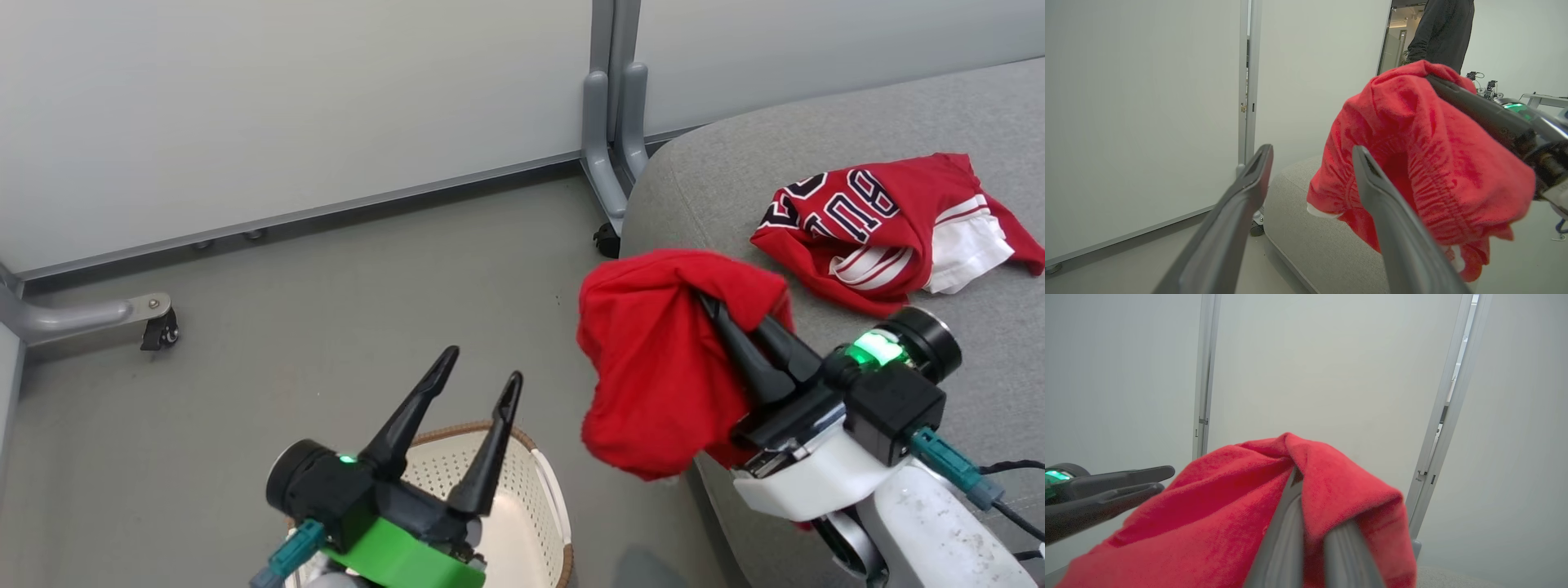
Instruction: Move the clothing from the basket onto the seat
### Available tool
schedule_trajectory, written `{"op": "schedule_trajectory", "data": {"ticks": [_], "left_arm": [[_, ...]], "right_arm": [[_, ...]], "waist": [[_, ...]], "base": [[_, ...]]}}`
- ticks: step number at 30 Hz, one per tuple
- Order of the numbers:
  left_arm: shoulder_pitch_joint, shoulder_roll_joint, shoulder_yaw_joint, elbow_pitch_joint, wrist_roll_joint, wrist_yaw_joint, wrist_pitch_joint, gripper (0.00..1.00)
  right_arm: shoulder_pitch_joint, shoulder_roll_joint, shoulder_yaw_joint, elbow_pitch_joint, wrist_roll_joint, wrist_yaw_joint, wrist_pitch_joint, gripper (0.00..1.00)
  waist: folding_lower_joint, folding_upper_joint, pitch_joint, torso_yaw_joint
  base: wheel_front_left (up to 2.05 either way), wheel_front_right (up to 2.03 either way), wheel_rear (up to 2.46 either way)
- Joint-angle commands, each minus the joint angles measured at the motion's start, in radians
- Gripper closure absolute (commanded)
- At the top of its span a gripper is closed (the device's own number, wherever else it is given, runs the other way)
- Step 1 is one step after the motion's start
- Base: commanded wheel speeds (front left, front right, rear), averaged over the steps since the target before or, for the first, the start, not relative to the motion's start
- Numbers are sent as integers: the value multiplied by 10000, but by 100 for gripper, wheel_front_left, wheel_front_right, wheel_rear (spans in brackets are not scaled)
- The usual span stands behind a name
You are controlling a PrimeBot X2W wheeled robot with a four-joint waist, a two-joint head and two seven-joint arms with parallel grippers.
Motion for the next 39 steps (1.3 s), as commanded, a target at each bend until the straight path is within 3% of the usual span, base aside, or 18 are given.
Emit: {"op": "schedule_trajectory", "data": {"ticks": [1,10,18,24,39], "left_arm": [[272,49,303,177,73,-38,0,0],[1178,-564,2899,1472,1244,-34,1,0],[1657,-888,4302,2147,1913,-32,1,0],[2039,-938,4675,2360,1795,16,0,0],[2200,-942,4540,2081,1467,379,1,0]], "right_arm": [[146,64,-220,-125,-99,-9,-30,100],[482,234,-1573,-662,-671,-9,-30,100],[946,530,-2598,-893,-909,-10,-30,100],[1217,722,-3035,-955,-988,-9,-30,100],[1160,743,-3200,-918,-1048,-10,-30,100]], "waist": [[0,0,2,23],[0,0,-41,276],[0,0,-88,602],[0,0,-122,716],[0,0,-120,623]], "base": [[0,0,0],[0,0,0],[0,0,0],[0,0,0],[0,0,0]]}}
